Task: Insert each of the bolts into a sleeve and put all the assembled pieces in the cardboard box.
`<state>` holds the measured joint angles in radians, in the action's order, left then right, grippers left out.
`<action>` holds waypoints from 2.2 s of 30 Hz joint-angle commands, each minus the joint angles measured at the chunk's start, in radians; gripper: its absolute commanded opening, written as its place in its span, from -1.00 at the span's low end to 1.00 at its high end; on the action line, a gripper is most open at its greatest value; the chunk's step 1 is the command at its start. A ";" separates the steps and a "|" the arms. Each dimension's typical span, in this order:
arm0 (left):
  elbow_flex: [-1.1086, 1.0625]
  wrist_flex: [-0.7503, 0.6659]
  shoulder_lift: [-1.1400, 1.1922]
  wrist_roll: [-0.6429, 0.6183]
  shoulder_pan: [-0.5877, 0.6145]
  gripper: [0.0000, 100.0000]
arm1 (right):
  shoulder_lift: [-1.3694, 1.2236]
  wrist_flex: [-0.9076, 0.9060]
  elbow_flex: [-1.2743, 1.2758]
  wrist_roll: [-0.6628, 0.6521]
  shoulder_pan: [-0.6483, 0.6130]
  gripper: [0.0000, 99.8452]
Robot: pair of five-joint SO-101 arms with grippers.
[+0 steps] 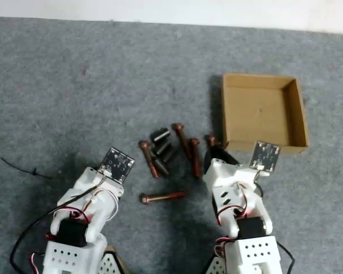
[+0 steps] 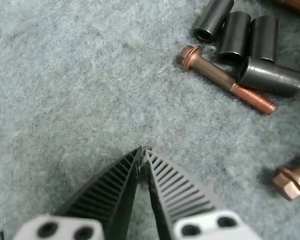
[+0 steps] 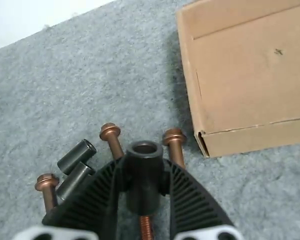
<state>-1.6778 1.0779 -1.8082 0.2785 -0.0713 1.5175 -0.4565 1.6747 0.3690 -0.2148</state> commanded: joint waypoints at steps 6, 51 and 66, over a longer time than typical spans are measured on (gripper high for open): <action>-0.019 0.006 -0.002 0.005 -0.010 -0.95 | 0.016 -0.005 0.104 -0.011 0.010 -0.98; -0.013 -0.196 -0.008 -0.002 0.143 -0.95 | 0.019 -0.004 0.104 -0.011 0.005 -0.98; 0.243 -0.164 0.001 -0.101 0.102 -0.95 | 0.021 -0.001 0.104 -0.011 0.005 -0.98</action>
<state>-1.4937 0.9076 -1.8082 0.1864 0.0606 1.5175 -0.4565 1.6747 0.3690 -0.2148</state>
